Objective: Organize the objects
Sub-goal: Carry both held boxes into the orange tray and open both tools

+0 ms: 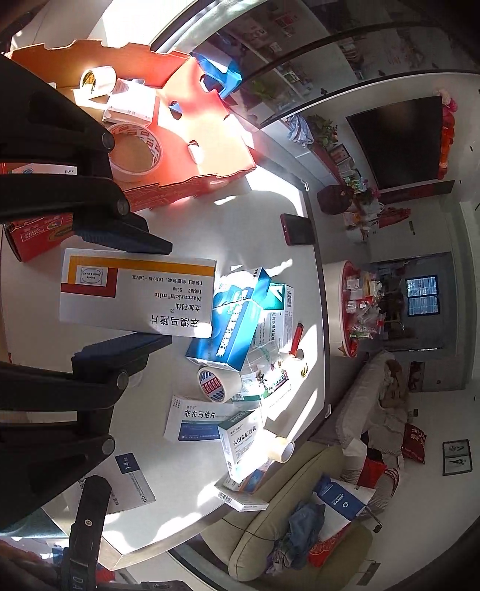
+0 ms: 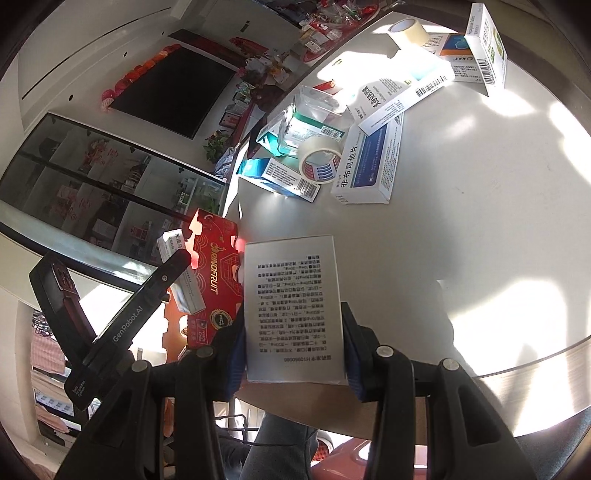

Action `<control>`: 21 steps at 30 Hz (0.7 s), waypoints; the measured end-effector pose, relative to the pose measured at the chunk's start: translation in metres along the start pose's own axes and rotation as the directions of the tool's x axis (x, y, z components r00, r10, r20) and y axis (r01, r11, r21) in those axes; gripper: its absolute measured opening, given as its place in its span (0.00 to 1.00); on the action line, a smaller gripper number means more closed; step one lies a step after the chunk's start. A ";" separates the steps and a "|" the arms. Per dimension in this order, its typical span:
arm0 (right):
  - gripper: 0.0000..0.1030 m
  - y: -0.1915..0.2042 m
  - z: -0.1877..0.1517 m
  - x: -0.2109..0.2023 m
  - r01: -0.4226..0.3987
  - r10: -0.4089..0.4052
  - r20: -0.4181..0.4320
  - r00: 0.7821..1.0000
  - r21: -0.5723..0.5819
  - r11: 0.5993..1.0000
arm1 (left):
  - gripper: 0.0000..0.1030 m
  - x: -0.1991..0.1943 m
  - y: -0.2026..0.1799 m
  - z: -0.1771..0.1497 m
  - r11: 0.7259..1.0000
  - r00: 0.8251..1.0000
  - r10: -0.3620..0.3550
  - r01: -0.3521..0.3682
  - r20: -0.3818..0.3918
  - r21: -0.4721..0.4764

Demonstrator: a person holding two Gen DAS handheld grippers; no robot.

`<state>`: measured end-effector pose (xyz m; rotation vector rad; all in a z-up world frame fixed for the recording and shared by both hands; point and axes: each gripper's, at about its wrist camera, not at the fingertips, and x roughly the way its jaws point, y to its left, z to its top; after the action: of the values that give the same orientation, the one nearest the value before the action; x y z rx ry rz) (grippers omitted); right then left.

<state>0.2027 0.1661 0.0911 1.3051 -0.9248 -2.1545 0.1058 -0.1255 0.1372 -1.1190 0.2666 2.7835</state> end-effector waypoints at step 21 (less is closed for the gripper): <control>0.42 0.072 0.004 0.015 0.419 -0.378 0.179 0.908 -0.388 0.821 | 0.43 0.001 0.010 -0.003 1.000 1.000 0.015 -0.015 -0.002 -0.013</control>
<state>0.1954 0.1087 0.1370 1.2613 -0.1858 -2.5642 0.1053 -0.1362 0.1360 -1.1277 0.2585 2.8016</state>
